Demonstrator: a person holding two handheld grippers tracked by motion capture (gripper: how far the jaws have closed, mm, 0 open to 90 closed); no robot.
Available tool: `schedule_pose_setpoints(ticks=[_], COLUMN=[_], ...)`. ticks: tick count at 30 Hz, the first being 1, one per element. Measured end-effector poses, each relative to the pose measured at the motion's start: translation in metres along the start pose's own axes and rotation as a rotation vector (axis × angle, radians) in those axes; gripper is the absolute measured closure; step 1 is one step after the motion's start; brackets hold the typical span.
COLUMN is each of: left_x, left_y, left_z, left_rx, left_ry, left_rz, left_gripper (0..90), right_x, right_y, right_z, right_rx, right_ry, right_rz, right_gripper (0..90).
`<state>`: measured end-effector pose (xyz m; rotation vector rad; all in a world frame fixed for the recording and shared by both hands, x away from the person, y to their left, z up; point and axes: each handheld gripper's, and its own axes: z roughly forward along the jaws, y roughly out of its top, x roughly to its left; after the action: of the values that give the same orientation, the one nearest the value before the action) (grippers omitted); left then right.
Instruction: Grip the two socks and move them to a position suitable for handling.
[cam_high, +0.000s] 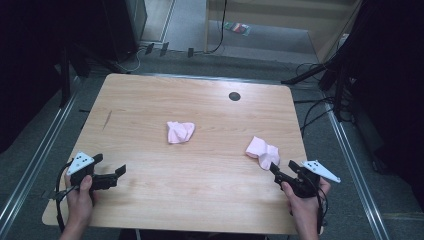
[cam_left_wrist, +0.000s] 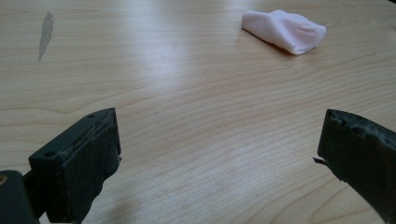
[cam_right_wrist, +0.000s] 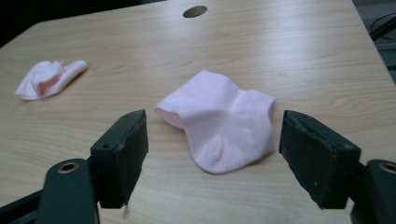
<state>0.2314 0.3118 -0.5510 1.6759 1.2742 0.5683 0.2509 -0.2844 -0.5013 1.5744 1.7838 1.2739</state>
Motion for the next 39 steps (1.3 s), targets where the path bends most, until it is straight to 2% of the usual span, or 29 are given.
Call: schedule_pose_setpoints(ticks=[2, 3, 7, 8, 9, 10, 11, 12, 13, 15, 16, 19, 21, 26, 29, 32, 35, 36, 38, 39], left_x=[0.0, 0.0, -0.001, -0.001, -0.001, -0.001, -0.001, -0.001, -0.001, -0.001, -0.001, -0.001, -0.001, -0.001, -0.001, -0.001, -0.001, -0.001, -0.001, -0.001], left_y=[0.0, 0.0, 0.0, 0.0, 0.0, 0.0, 0.0, 0.0, 0.0, 0.0, 0.0, 0.0, 0.0, 0.0, 0.0, 0.0, 0.0, 0.0, 0.0, 0.0], left_z=[0.0, 0.001, 0.0, 0.0, 0.0, 0.0, 0.0, 0.0, 0.0, 0.0, 0.0, 0.0, 0.0, 0.0, 0.001, 0.001, 0.0, 0.0, 0.0, 0.0], left_rx=[0.001, 0.004, 0.003, 0.003, 0.005, 0.005, 0.003, 0.003, 0.004, 0.006, 0.005, 0.002, 0.001, 0.009, 0.012, 0.01, 0.011, 0.01, 0.01, 0.01], left_ry=[0.002, 0.003, 0.0, 0.0, -0.002, -0.002, -0.001, -0.001, -0.002, 0.0, 0.0, 0.001, 0.0, -0.002, -0.001, 0.002, 0.002, 0.002, 0.002, 0.001], left_rz=[0.001, 0.004, 0.006, 0.006, 0.01, 0.01, 0.009, 0.009, 0.009, 0.009, 0.009, 0.006, 0.004, 0.01, 0.011, 0.011, 0.01, 0.01, 0.01, 0.01], left_gripper=[0.0, 0.0, 0.0, 0.0, 0.0, 0.0, 0.0, 0.0, 0.0, 0.0, 0.0, 0.0, 0.0, 0.0, 0.0, 0.0, 0.0, 0.0, 0.0, 0.0], right_x=[0.002, 0.006, 0.014, 0.014, 0.016, 0.016, 0.016, 0.016, 0.016, 0.017, 0.019, 0.02, 0.02, 0.019, 0.018, 0.02, 0.023, 0.023, 0.024, 0.024], right_y=[0.002, 0.007, 0.014, 0.014, 0.018, 0.018, 0.02, 0.02, 0.021, 0.021, 0.022, 0.023, 0.022, 0.018, 0.013, 0.011, 0.006, 0.006, 0.003, 0.001], right_z=[0.003, 0.011, 0.03, 0.03, 0.042, 0.042, 0.052, 0.052, 0.063, 0.068, 0.079, 0.086, 0.098, 0.108, 0.114, 0.115, 0.116, 0.116, 0.115, 0.114], right_rx=[-0.004, 0.008, 0.025, 0.025, 0.041, 0.041, 0.053, 0.053, 0.064, 0.077, 0.09, 0.098, 0.117, 0.157, 0.188, 0.187, 0.179, 0.179, 0.162, 0.152], right_ry=[0.002, -0.005, -0.039, -0.039, -0.041, -0.041, -0.053, -0.053, -0.055, -0.058, -0.069, -0.076, -0.122, -0.137, -0.158, -0.175, -0.215, -0.215, -0.225, -0.229], right_rz=[0.011, 0.024, 0.007, 0.007, 0.009, 0.009, 0.021, 0.021, 0.042, 0.048, 0.057, 0.066, 0.046, 0.014, 0.003, -0.007, -0.065, -0.065, -0.098, -0.094], right_gripper=[26.1, 26.7, 30.2, 30.2, 31.4, 31.4, 32.7, 32.7, 32.7, 32.3, 32.2, 31.0, 30.9, 30.0, 26.2, 26.1, 31.9, 31.9, 34.1, 36.8])
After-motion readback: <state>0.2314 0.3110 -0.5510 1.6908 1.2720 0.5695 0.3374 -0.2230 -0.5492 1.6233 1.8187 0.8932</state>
